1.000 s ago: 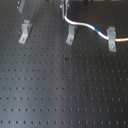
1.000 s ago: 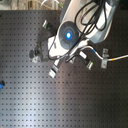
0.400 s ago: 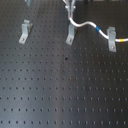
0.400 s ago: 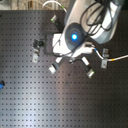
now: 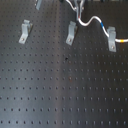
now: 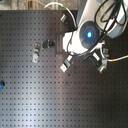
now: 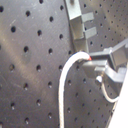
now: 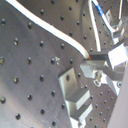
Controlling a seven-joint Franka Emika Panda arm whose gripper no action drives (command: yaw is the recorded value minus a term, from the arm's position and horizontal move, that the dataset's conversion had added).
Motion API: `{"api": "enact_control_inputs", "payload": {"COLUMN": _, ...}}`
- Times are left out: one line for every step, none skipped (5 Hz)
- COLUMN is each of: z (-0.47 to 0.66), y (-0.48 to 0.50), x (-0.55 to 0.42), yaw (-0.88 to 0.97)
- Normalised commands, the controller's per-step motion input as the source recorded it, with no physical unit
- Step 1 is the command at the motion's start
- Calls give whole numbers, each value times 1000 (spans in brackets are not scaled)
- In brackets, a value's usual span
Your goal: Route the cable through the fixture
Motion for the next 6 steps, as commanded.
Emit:
{"api": "enact_control_inputs", "payload": {"z": -171, "y": 358, "x": 1, "yaw": 600}}
{"api": "enact_control_inputs", "payload": {"z": -205, "y": 281, "x": 27, "yaw": 760}}
{"api": "enact_control_inputs", "payload": {"z": 0, "y": 55, "x": 12, "yaw": 497}}
{"api": "enact_control_inputs", "payload": {"z": 207, "y": -35, "x": -189, "yaw": 0}}
{"api": "enact_control_inputs", "payload": {"z": 13, "y": 0, "x": 0, "yaw": 0}}
{"api": "enact_control_inputs", "payload": {"z": 0, "y": 61, "x": 20, "yaw": 106}}
